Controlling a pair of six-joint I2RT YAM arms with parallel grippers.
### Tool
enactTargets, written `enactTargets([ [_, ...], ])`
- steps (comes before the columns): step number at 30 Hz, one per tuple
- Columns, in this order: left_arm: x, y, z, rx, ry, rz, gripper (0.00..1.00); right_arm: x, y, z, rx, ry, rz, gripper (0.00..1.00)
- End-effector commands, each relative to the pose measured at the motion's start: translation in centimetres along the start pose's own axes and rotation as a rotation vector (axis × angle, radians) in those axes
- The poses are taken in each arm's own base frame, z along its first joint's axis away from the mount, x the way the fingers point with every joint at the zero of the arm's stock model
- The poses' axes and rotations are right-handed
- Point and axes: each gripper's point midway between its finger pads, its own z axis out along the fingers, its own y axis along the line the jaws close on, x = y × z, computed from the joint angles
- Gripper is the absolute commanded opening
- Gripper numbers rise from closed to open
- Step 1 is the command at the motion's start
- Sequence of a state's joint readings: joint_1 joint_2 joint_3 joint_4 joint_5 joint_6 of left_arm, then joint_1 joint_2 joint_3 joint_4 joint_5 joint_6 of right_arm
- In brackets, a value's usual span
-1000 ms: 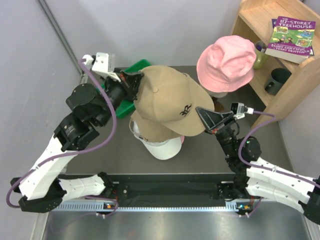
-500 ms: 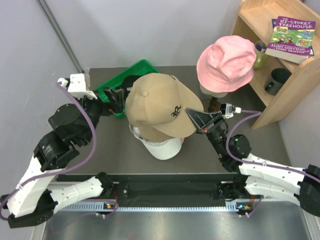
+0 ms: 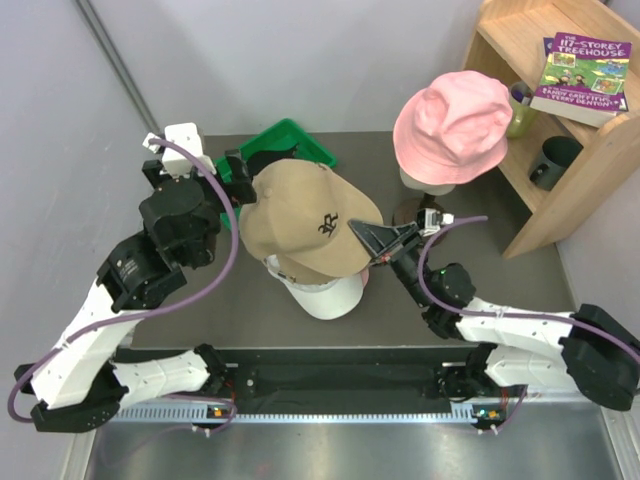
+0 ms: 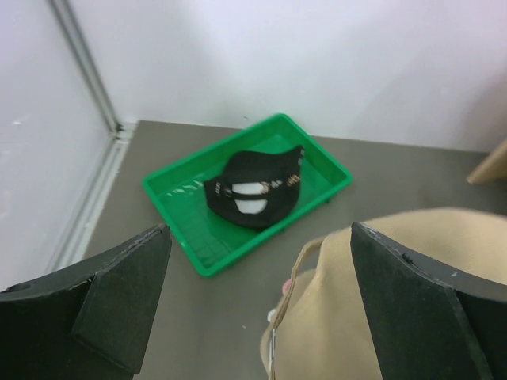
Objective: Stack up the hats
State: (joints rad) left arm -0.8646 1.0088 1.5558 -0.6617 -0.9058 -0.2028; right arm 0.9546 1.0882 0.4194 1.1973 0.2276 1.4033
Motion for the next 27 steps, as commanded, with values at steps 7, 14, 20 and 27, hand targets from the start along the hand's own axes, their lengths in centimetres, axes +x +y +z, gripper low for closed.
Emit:
enactTargets([
  [7,-2.4,0.6,0.2,-0.052,-0.069,-0.023,0.99,-1.0,-1.4,-0.3,-0.009,-0.082,0.131,0.0],
  [14,-2.3,0.3,0.3,-0.034,-0.078,-0.025,0.99,-1.5,-5.7,-2.1,0.173,-0.111,0.119,0.0],
  [20,-2.0,-0.4,0.6,-0.016,-0.069,-0.022,0.99,-2.6,-7.8,-4.0,0.323,-0.145,0.032,0.0],
  [27,-1.8,-0.9,0.9,-0.006,-0.067,-0.017,0.99,-1.7,-10.2,-4.7,0.441,-0.104,0.033,0.0],
])
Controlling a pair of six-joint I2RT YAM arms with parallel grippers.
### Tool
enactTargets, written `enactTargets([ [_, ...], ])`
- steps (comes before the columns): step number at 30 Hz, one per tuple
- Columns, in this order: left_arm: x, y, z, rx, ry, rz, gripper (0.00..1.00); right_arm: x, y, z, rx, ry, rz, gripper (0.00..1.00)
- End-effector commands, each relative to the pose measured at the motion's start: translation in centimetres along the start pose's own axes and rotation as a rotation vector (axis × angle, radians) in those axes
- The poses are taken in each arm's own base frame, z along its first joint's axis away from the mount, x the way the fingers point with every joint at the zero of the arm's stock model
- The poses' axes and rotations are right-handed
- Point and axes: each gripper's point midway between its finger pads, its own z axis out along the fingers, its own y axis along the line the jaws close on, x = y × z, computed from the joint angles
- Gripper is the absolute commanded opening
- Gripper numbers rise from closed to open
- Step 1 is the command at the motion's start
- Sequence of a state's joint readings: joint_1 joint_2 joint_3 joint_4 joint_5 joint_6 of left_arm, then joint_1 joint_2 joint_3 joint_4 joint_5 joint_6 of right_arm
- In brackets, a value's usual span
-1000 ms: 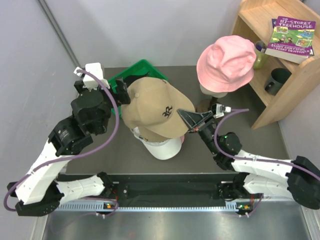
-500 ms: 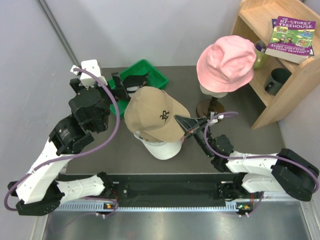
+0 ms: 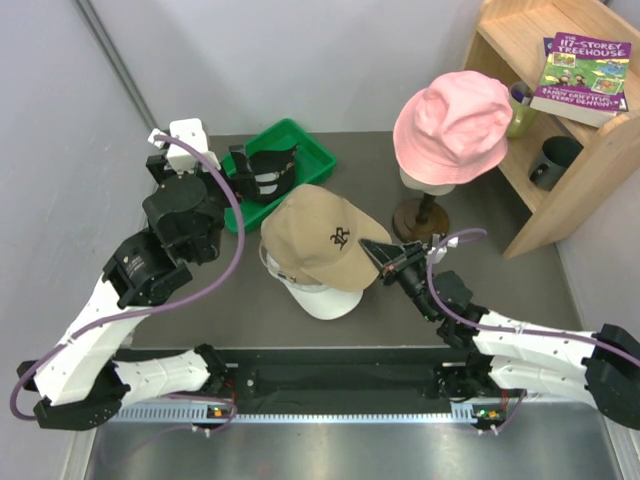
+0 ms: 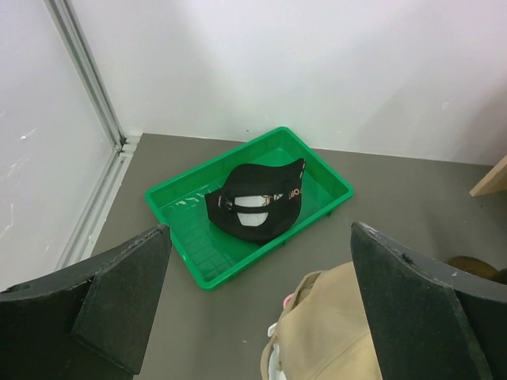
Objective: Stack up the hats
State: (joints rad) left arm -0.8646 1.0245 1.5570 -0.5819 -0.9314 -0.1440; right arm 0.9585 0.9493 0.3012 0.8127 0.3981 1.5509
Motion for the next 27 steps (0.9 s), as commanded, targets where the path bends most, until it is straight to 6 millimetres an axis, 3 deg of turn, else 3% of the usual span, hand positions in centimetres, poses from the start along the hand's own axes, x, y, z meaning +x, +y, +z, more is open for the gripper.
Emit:
enactTargets([
  [1,-0.7,-0.8,0.5,0.019,-0.027,-0.029,0.99,0.9,-1.6,0.1,0.083,0.029,-0.014,0.0],
  [6,-0.5,-1.2,0.6,0.029,-0.022,-0.036,0.99,0.9,-3.7,-0.2,0.142,0.036,-0.007,0.0],
  [11,0.3,-2.0,0.8,0.064,-0.009,-0.036,0.99,2.1,-3.0,0.6,0.15,0.079,-0.052,0.0],
  [14,1.9,-2.6,1.2,0.075,0.023,-0.02,0.99,2.3,-4.2,0.6,0.182,0.09,-0.051,0.0],
  [16,3.9,-3.3,1.9,0.112,0.062,-0.004,0.99,1.5,-5.9,-0.1,0.22,0.062,-0.045,0.0],
  [18,6.2,-4.3,2.5,0.168,0.12,-0.006,0.99,0.5,-6.3,-0.7,0.225,0.019,-0.032,0.0],
  [24,11.7,-1.5,5.7,0.126,0.277,-0.104,0.99,-1.5,-8.4,-2.7,0.311,-0.036,-0.117,0.0],
  [27,12.8,-0.3,6.1,0.124,0.303,-0.161,0.99,-2.1,-9.2,-3.4,0.316,-0.053,-0.099,0.0],
])
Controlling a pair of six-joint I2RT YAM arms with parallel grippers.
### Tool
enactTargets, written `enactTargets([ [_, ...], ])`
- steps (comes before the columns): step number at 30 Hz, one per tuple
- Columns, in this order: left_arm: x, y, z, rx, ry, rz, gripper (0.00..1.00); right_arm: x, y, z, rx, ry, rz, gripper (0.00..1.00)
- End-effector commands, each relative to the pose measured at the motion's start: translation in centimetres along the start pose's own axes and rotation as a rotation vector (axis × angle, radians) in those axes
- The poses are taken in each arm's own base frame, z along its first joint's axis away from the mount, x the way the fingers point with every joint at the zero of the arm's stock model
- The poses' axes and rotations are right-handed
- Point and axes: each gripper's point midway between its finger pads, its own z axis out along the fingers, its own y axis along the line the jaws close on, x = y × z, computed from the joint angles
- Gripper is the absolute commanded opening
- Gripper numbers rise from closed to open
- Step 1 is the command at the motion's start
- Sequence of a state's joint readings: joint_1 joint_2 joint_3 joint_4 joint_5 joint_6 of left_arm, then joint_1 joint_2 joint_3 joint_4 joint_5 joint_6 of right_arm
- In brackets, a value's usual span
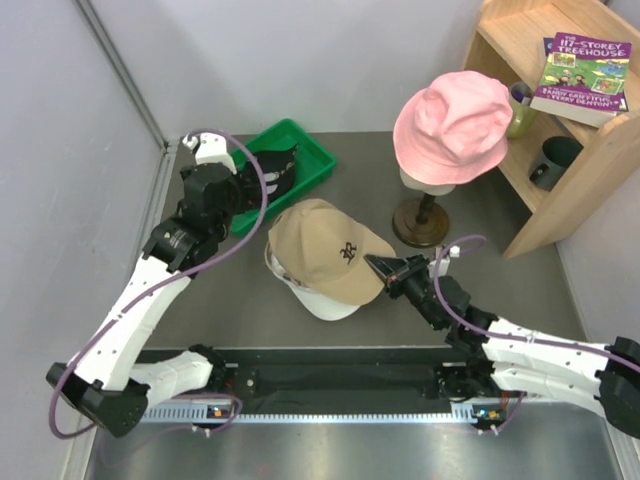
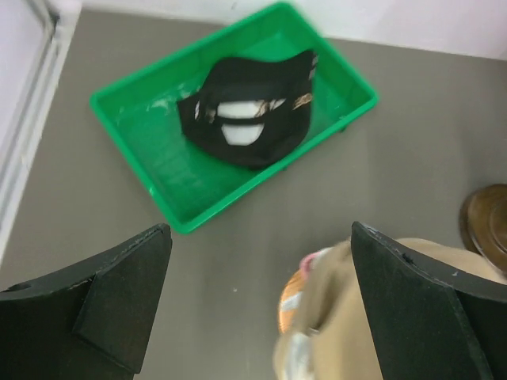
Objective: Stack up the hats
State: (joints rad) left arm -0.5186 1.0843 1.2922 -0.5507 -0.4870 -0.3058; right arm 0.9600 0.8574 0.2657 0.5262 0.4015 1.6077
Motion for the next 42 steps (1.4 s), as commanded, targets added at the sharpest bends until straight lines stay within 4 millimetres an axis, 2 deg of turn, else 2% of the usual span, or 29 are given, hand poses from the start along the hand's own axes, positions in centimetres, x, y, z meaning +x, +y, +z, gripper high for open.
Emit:
enactTargets([
  [1,0.5,-0.7,-0.3,0.124,0.026,-0.146,0.99,-1.5,-4.4,-0.8,0.109,-0.059,-0.06,0.0],
  [5,2.7,-1.3,-0.6,0.192,0.062,-0.189,0.98,-2.3,-4.3,-0.7,0.105,-0.081,-0.086,0.0],
  [6,4.3,-1.3,-0.4,0.204,0.091,-0.191,0.97,-2.5,-4.3,-0.7,0.107,-0.086,-0.091,0.0],
  [7,4.4,-1.5,-0.8,0.227,0.085,-0.213,0.97,-2.7,-4.3,-0.5,0.106,-0.093,-0.094,0.0],
  [8,5.0,-2.3,-1.1,0.277,0.099,-0.222,0.95,-2.7,-4.3,-0.4,0.108,-0.09,-0.101,0.0],
  [13,9.2,-2.4,-0.3,0.288,0.176,-0.259,0.89,-2.0,-3.2,0.3,0.101,-0.052,-0.169,0.05],
  [15,10.4,-2.3,0.1,0.283,0.198,-0.261,0.88,-1.6,-3.0,0.5,0.101,-0.031,-0.184,0.12],
  [16,10.4,-2.4,0.2,0.289,0.191,-0.269,0.88,-1.4,-3.0,0.7,0.105,-0.023,-0.191,0.14],
  [19,11.3,-2.4,0.9,0.286,0.194,-0.275,0.88,-0.7,-3.2,0.8,0.109,0.012,-0.194,0.34],
  [20,11.7,-2.4,1.1,0.283,0.198,-0.272,0.88,-0.6,-3.3,0.8,0.11,0.019,-0.194,0.45],
  [23,13.0,-1.1,2.1,0.195,0.221,-0.27,0.86,-0.5,-3.4,0.6,0.113,0.03,-0.194,0.62],
  [25,12.9,-0.5,2.2,0.166,0.202,-0.275,0.87,-0.7,-3.6,0.4,0.119,0.024,-0.195,0.67],
  [27,11.9,-0.4,1.9,0.172,0.163,-0.292,0.89,-1.0,-3.9,0.1,0.128,0.009,-0.196,0.7],
  [31,10.9,0.3,1.8,0.145,0.126,-0.306,0.95,-1.6,-4.6,-0.4,0.157,-0.012,-0.188,0.69],
  [32,10.6,0.9,1.9,0.114,0.114,-0.307,0.96,-1.7,-5.7,-0.7,0.202,-0.009,-0.197,0.67],
  [35,10.5,1.9,1.9,0.066,0.104,-0.316,0.98,-2.0,-6.1,-1.0,0.227,-0.015,-0.194,0.66],
  [36,9.9,2.1,1.9,0.065,0.08,-0.326,0.98,-2.1,-6.2,-1.1,0.236,-0.018,-0.194,0.65],
  [38,9.6,1.9,2.0,0.079,0.069,-0.33,0.99,-2.1,-7.0,-1.5,0.274,-0.015,-0.202,0.63],
  [42,10.5,0.5,3.1,0.137,0.13,-0.313,0.98,-2.0,-7.1,-1.5,0.259,-0.009,-0.192,0.6],
])
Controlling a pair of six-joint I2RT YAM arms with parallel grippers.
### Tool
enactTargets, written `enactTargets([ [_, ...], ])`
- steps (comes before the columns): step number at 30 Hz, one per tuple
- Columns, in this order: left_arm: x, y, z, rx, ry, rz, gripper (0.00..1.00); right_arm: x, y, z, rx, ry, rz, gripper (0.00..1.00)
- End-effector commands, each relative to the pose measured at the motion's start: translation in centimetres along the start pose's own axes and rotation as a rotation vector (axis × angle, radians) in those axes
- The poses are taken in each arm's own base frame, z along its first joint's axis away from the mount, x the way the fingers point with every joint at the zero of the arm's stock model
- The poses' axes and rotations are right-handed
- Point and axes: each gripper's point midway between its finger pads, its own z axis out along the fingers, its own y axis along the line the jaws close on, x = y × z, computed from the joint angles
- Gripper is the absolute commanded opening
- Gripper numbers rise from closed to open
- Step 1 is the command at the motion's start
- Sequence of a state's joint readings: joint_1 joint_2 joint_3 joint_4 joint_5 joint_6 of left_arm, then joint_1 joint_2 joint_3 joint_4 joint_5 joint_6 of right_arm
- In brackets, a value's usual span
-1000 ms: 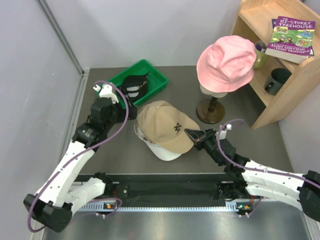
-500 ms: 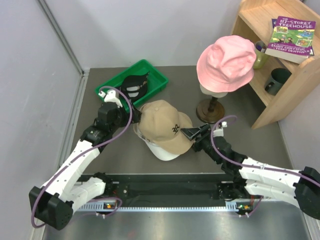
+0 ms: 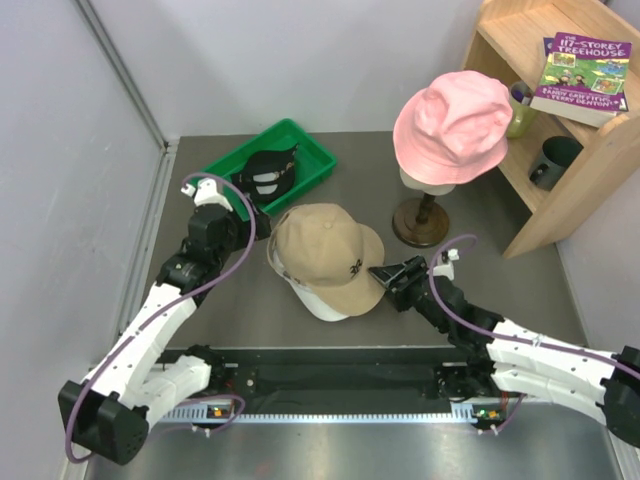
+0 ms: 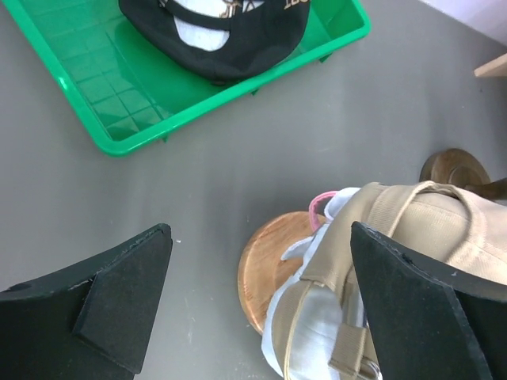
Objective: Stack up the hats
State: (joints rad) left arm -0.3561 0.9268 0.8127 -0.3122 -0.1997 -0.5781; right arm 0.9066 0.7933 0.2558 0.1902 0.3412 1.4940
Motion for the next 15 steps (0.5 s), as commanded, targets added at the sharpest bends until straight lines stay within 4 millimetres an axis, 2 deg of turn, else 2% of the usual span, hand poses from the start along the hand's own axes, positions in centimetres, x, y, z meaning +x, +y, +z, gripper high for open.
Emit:
enactTargets([
  [1,-1.0,-1.9,1.0,0.078,-0.017,-0.006,0.98,-0.5,0.1,0.0,-0.001,-0.019,0.013,0.58],
  [5,-0.9,-3.0,1.5,0.145,-0.011,0.025,0.98,-0.3,0.7,0.2,-0.006,-0.01,-0.01,0.57],
  [9,0.4,-3.4,2.5,0.18,0.047,0.075,0.98,-0.2,0.6,0.3,-0.003,-0.008,-0.016,0.57],
  [15,2.6,-0.5,3.4,0.036,0.146,0.089,0.96,-0.4,1.0,0.3,0.004,-0.014,-0.038,0.57],
])
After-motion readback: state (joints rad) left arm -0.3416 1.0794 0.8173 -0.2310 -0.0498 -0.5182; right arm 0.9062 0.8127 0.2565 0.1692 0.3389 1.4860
